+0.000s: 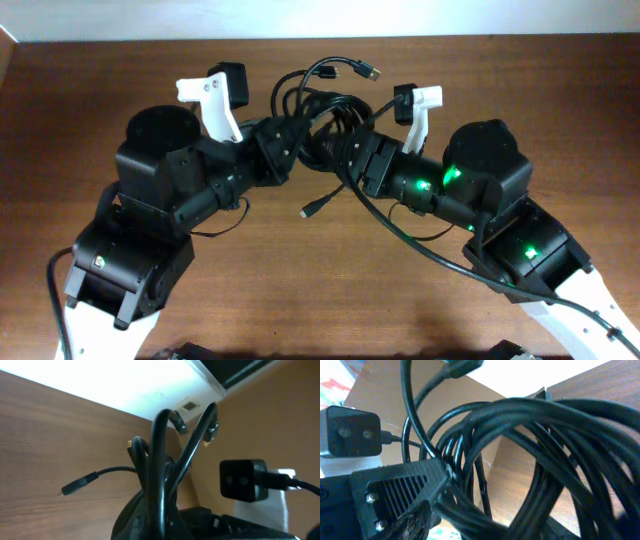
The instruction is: Untangle cables
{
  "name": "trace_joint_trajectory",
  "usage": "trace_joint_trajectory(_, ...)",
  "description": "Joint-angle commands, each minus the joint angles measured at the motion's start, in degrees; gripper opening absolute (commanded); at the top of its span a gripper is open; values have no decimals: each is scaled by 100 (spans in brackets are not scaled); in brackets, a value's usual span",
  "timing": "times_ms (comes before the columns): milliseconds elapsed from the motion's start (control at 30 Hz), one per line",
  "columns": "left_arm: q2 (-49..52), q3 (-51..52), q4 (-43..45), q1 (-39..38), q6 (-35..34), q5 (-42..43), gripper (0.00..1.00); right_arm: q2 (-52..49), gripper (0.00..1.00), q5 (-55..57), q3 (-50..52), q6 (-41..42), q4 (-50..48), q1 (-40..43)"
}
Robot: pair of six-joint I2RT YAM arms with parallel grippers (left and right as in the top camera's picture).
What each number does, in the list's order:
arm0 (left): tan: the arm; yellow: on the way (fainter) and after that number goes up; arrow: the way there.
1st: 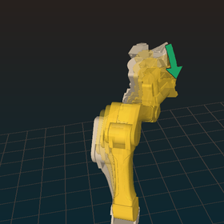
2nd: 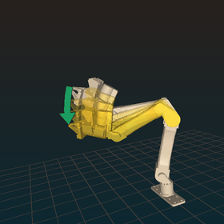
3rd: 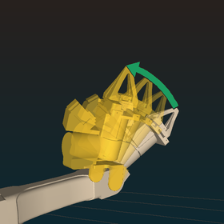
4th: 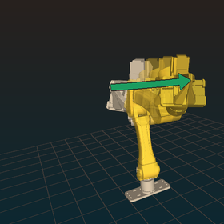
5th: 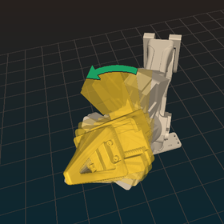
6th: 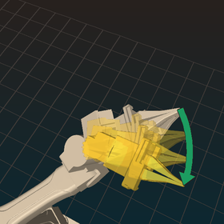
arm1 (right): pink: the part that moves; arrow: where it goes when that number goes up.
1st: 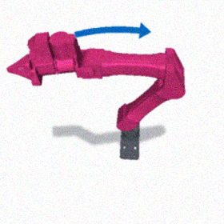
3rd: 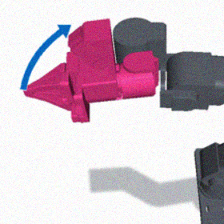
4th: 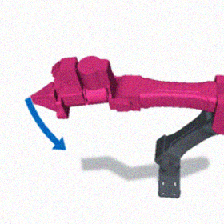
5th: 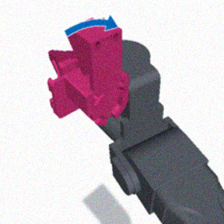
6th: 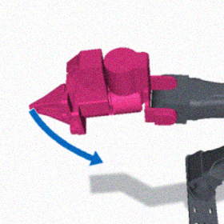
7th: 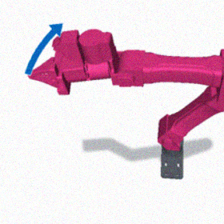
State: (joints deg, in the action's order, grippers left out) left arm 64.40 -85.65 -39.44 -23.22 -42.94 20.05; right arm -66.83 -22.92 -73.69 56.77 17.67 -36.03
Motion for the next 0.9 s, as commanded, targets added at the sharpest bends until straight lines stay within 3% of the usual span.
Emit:
trace_joint_trajectory(0,-22,-76,350,-260,-118,651,0,-173,50,-195,-9,-33,-39,-35)
trace_joint_trajectory(133,-22,-76,328,-297,-118,197,0,-103,6,-227,-9,-11,-59,-33)
trace_joint_trajectory(300,-22,-76,164,-297,-120,-734,0,-98,4,-343,-9,-149,-39,-35)
trace_joint_trajectory(467,-11,-76,-46,-297,-190,-1904,0,-98,4,-1145,-9,-1517,-87,-35)
trace_joint_trajectory(567,57,-74,-236,-297,-546,-2146,0,-98,4,-1773,-9,-2092,-437,-35)
trace_joint_trajectory(767,229,-74,-422,-286,-1683,-2286,0,-98,4,-2304,-9,-2402,-643,-35)
trace_joint_trajectory(833,223,-76,-389,-286,-2758,-2387,0,-98,4,-2328,-9,-2396,-634,-35)
trace_joint_trajectory(867,223,-76,-358,-289,-2881,-2385,0,-98,4,-2328,-9,-2396,-634,-35)
